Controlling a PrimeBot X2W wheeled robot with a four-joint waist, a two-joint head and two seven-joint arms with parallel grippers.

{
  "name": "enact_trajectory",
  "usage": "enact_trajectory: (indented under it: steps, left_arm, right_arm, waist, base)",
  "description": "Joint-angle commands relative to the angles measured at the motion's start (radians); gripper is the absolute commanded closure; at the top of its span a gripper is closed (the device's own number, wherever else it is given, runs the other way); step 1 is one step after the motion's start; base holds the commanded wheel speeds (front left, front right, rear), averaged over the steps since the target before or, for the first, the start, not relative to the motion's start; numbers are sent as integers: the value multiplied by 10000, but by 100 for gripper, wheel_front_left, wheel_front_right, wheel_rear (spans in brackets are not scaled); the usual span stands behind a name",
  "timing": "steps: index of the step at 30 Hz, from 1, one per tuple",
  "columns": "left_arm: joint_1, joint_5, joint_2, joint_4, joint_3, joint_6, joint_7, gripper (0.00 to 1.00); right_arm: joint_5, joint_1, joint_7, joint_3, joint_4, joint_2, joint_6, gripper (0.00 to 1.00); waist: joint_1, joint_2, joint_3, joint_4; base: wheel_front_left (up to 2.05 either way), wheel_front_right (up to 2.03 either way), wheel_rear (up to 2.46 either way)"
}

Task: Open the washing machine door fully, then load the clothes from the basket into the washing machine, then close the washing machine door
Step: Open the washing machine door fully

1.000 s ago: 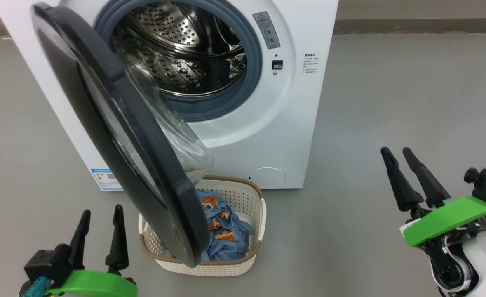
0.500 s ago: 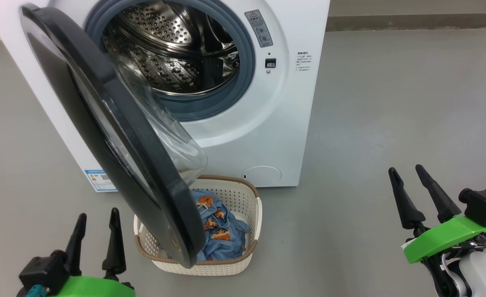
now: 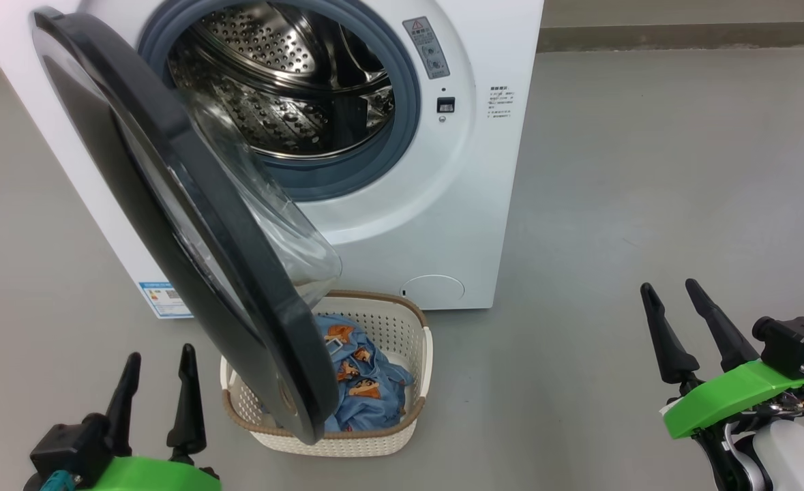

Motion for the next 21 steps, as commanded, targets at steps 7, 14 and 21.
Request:
enact_trajectory:
  steps: [7, 14, 21]
  left_arm:
    - [-298, -61, 252, -254, 247, 71, -17, 0]
    - [-293, -101, 284, -266, 193, 90, 10, 6]
    - [-298, -183, 291, -309, 165, 75, -20, 100]
  right_arm:
    - [-158, -76, -144, 247, -101, -117, 58, 0]
    - [-126, -100, -154, 335, -67, -94, 58, 0]
    - [5, -112, -161, 417, -29, -68, 58, 0]
  waist:
    - [0, 0, -30, -27]
    - [0, 0, -42, -71]
    - [0, 0, -47, -95]
  base:
    - [0, 0, 0]
    - [0, 0, 0]
    - [0, 0, 0]
